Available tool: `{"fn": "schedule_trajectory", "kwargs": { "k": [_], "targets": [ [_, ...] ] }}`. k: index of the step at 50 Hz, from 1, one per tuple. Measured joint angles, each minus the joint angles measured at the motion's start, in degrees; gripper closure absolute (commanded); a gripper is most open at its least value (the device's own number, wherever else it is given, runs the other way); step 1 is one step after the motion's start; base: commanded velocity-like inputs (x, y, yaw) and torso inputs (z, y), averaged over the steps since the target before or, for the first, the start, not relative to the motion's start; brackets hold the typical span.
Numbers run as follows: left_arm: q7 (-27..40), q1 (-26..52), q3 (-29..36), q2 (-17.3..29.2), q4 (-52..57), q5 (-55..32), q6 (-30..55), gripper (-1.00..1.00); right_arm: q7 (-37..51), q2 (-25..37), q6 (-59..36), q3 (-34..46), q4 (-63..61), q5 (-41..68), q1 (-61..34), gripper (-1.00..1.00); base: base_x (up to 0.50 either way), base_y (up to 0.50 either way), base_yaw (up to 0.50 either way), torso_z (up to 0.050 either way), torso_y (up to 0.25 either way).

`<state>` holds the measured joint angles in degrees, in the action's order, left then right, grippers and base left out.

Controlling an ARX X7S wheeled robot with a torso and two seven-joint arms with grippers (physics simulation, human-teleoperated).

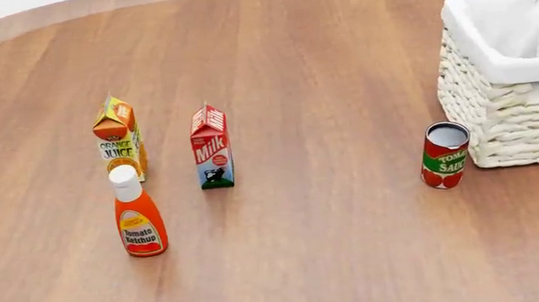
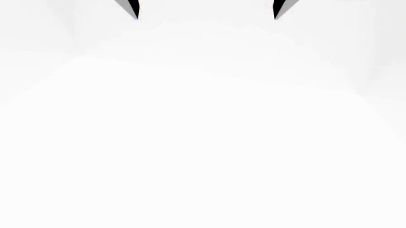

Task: Pick the milk and place it in the basket.

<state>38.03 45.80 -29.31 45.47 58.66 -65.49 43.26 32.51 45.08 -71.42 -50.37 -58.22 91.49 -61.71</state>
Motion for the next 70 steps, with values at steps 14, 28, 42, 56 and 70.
{"fn": "schedule_trajectory", "kwargs": {
  "k": [14, 28, 42, 56, 70],
  "targets": [
    [0.3, -0.8, 0.8, 1.2, 0.2, 0.1, -1.6, -1.0, -1.1, 0.4, 0.2, -0.8, -0.8, 0.0, 1.2, -1.0, 0.09, 0.0, 0.0, 0.0, 0.0],
    [0.4, -2.0, 1.4, 1.8, -0.1, 0.6, -3.0, -1.0, -1.4, 0.4, 1.0, -1.9, -1.0, 1.6, 2.4, -1.0, 0.5, 0.0, 0.0, 0.0, 0.0],
    [0.8, -2.5, 2.0, 2.5, -0.4, 0.9, -4.2, -1.0, -2.1, 0.1, 1.1, -2.5, -1.3, 2.2, 2.9, -1.0, 0.5, 0.0, 0.0, 0.0, 0.001],
    [1.3, -2.7, 2.6, 3.2, -0.7, 1.0, -5.1, -1.0, -2.6, -0.3, 0.7, -2.3, -1.4, 2.2, 2.7, -1.0, 0.5, 0.0, 0.0, 0.0, 0.001],
    [1.5, -2.9, 3.1, 3.7, -0.9, 1.1, -5.9, -1.0, -2.8, -0.9, -0.1, -2.1, -1.5, 2.4, 2.1, -1.0, 0.5, 0.0, 0.0, 0.0, 0.001]
  ]
}}
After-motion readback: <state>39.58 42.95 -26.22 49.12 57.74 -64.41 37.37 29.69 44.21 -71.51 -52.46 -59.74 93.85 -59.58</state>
